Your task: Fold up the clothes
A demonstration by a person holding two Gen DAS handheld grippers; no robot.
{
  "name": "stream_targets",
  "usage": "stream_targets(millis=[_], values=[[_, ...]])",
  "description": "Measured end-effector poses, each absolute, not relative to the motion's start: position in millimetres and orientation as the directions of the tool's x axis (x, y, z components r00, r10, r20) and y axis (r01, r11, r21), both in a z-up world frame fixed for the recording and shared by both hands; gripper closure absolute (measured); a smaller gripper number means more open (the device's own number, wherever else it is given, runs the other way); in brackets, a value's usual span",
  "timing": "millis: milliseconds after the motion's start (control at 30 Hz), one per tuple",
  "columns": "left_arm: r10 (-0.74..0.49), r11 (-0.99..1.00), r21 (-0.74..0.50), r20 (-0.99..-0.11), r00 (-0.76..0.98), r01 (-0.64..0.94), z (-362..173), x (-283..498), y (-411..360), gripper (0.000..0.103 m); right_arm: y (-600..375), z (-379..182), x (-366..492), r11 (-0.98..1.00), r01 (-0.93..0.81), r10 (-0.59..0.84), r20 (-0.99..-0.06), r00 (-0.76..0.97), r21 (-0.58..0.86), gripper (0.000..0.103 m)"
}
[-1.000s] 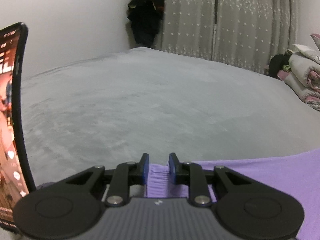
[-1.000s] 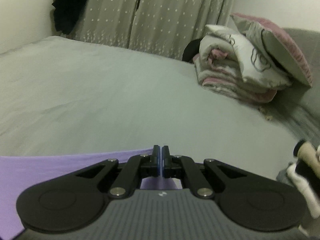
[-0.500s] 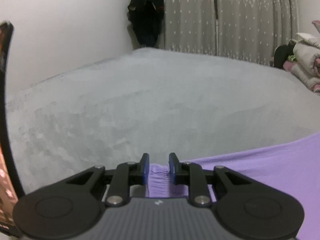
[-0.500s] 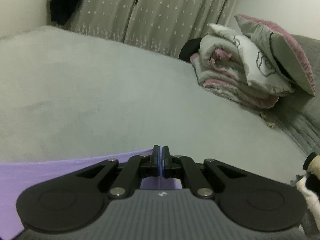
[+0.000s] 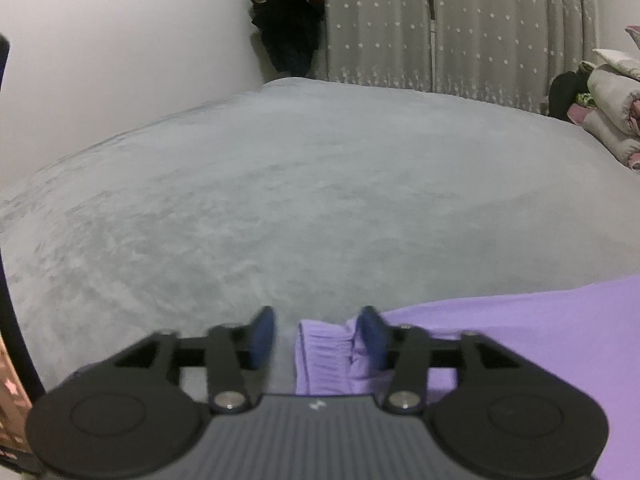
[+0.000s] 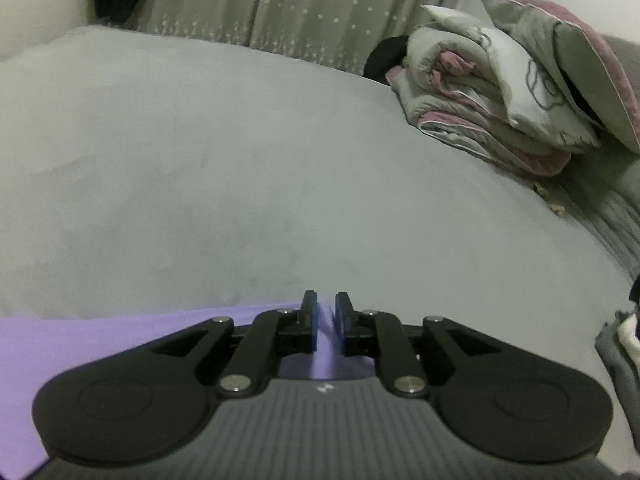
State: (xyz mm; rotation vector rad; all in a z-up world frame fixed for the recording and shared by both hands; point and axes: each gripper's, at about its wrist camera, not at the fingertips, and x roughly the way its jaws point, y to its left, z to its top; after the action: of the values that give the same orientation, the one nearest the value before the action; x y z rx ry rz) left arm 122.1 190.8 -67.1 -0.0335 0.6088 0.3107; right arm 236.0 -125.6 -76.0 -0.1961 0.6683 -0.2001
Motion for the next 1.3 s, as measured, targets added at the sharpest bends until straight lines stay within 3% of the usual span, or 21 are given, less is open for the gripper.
stream_targets(millis=[67,100,400,1100,1300], values=[[0.271,0.956,0.061,-0.565,0.779,-0.287,-63,118,189,0.043,-130,-67,229,0.971,0.123,-0.224,-0.597,0.77,-0.206,0.054],[0.268,0.957,0.062,-0.563,0.782,-0.283,-61,115,188,0.038,-133,-62,224,0.974,0.125,-0.214,-0.596,0.774,-0.188,0.052],[0.21,0.976,0.064,-0.545,0.812,-0.209,-35,94,164,0.023,-159,-28,190,0.981,0.154,-0.195,-0.588,0.785,-0.119,0.052],[-0.066,0.996,-0.092,-0.656,0.752,0.007,-42,110,69,0.024,-293,-40,143,0.977,0.168,-0.038,-0.665,0.746,0.133,0.052],[-0.147,0.984,-0.171,-0.676,0.722,0.041,-51,126,31,0.03,-298,-62,147,0.975,0.056,0.117,-0.711,0.694,0.216,0.052]])
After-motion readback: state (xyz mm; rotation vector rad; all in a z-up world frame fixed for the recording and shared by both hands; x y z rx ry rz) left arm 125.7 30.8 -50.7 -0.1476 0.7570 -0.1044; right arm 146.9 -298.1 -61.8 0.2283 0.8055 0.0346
